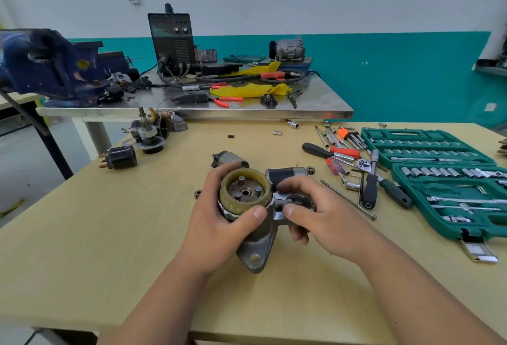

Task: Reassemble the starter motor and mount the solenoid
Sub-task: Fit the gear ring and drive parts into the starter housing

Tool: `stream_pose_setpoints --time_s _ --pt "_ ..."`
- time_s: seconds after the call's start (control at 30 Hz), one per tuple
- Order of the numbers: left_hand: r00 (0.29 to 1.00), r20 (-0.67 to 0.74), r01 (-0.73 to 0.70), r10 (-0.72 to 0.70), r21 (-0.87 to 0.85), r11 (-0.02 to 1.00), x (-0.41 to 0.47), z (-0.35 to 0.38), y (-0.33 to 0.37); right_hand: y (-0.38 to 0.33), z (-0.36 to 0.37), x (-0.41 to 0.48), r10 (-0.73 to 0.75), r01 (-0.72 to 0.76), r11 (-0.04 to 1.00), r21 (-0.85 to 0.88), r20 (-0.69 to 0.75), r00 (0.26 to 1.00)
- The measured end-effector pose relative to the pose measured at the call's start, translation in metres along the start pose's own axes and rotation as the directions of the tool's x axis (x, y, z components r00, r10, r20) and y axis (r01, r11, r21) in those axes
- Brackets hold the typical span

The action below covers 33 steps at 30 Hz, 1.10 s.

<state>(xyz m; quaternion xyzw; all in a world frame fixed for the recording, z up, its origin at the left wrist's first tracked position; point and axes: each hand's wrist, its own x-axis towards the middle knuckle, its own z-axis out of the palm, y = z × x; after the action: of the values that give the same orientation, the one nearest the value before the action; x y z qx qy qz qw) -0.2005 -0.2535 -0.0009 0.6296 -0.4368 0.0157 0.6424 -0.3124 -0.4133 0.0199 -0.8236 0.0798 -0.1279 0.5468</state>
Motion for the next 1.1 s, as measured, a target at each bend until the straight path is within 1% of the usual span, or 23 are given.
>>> stream_pose_setpoints --time_s 0.07,0.13,0.23,0.37,0.43,0.5,0.6,0.7,0.8,0.9,1.0,1.1 --pt "0.998 0.039 0.039 -0.041 0.045 0.998 0.007 -0.006 0.005 -0.004 0.000 0.001 -0.012 0.012 0.999 -0.030 -0.013 1.000" --pt "0.996 0.061 0.056 -0.062 0.089 0.994 0.014 -0.012 0.009 -0.007 0.002 0.003 -0.013 0.010 0.998 -0.058 -0.056 0.998" --pt "0.994 0.062 0.091 -0.095 0.063 0.994 0.018 -0.013 0.014 -0.010 0.004 0.008 -0.009 -0.001 0.996 -0.093 -0.113 0.994" --pt "0.993 0.082 0.085 -0.088 0.047 0.995 0.022 -0.009 0.019 -0.007 0.002 0.012 -0.114 0.064 0.962 -0.266 -0.177 0.978" --pt "0.993 0.076 0.084 -0.086 0.022 0.996 0.026 -0.007 0.021 -0.004 0.002 0.011 -0.153 0.093 0.949 -0.303 -0.180 0.972" --pt "0.993 0.037 0.111 -0.110 -0.030 0.993 0.028 -0.004 0.022 -0.001 0.005 0.009 -0.205 0.134 0.935 -0.328 -0.191 0.960" --pt "0.989 0.011 0.145 -0.144 -0.090 0.985 0.030 0.001 0.023 0.004 0.011 0.006 -0.244 0.163 0.937 -0.308 -0.246 0.938" --pt "0.985 0.017 0.171 -0.171 -0.162 0.972 0.028 0.002 0.022 0.007 0.016 0.006 -0.242 0.172 0.954 -0.246 -0.293 0.925" --pt "0.977 0.095 0.206 -0.190 -0.206 0.957 0.030 -0.004 0.020 0.008 0.019 0.007 -0.226 0.174 0.966 -0.191 -0.298 0.927" --pt "0.956 0.186 0.265 -0.227 -0.215 0.940 0.036 -0.010 0.016 0.008 0.019 0.007 -0.231 0.177 0.965 -0.192 -0.317 0.920" --pt "0.932 0.257 0.317 -0.256 -0.234 0.919 0.041 -0.013 0.012 0.009 0.018 0.008 -0.203 0.163 0.976 -0.147 -0.332 0.921" --pt "0.910 0.312 0.353 -0.272 -0.239 0.905 0.044 -0.016 0.008 0.010 0.017 0.010 -0.215 0.168 0.972 -0.164 -0.337 0.916"
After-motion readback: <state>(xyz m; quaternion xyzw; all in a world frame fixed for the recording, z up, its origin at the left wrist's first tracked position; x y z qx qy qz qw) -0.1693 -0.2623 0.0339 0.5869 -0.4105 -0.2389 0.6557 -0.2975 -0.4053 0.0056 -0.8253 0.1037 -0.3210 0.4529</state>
